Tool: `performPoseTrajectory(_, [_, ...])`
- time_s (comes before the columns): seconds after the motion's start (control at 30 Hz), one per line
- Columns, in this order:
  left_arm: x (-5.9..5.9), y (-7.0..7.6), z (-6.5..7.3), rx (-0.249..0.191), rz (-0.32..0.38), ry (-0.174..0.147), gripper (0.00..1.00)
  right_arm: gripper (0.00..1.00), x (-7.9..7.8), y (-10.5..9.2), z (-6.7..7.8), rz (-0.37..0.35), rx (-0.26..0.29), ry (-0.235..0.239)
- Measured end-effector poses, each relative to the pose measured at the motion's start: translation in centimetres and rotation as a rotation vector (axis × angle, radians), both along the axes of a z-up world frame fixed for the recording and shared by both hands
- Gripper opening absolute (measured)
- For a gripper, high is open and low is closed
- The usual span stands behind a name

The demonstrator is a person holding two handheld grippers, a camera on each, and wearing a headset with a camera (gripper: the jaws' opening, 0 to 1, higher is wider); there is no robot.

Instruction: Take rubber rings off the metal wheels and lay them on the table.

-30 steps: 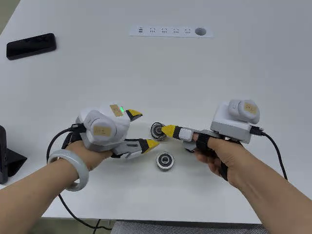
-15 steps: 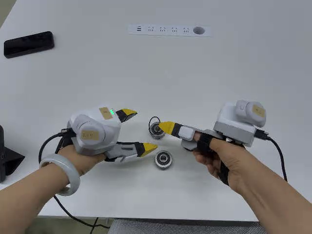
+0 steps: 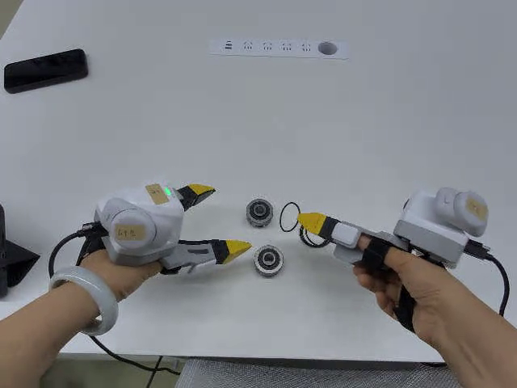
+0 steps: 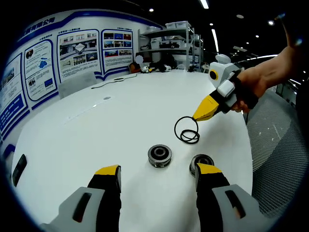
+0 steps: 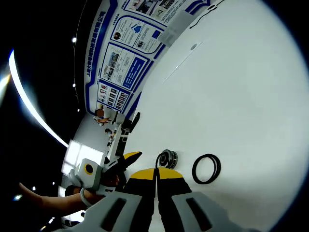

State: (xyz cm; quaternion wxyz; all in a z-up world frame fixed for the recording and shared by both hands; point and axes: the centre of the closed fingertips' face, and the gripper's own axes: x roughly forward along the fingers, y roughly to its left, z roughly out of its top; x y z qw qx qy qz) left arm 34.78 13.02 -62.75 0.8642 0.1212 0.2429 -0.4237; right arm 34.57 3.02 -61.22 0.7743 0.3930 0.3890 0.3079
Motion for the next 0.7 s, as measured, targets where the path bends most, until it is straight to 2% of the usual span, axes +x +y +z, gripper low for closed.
performPoseTrajectory(0.27, [-0.2,0.3,0.1,0.001,0.011,0.002,0.63,0.02,0.3,-2.2,-1.9,-0.047,-0.054,0.038])
performPoseTrajectory(0.37, [-0.3,0.5,0.1,0.003,0.015,0.002,0.62,0.02,0.2,-2.8,-2.8,-0.036,-0.115,0.038])
performPoseTrajectory(0.43, [-0.3,0.5,0.2,0.002,0.016,0.002,0.62,0.02,0.1,-2.8,-3.0,-0.027,-0.131,0.035])
performPoseTrajectory(0.5, [-0.3,0.5,0.3,-0.002,0.017,0.001,0.62,0.03,0.1,-3.0,-3.3,-0.004,-0.187,0.004])
performPoseTrajectory(0.53, [-0.3,0.5,0.3,-0.003,0.018,0.001,0.62,0.05,-0.1,-3.1,-3.5,0.025,-0.233,-0.013])
performPoseTrajectory(0.7, [-0.4,0.6,0.3,-0.009,0.017,0.0,0.61,0.11,0.0,-3.3,-3.4,0.06,-0.32,-0.088])
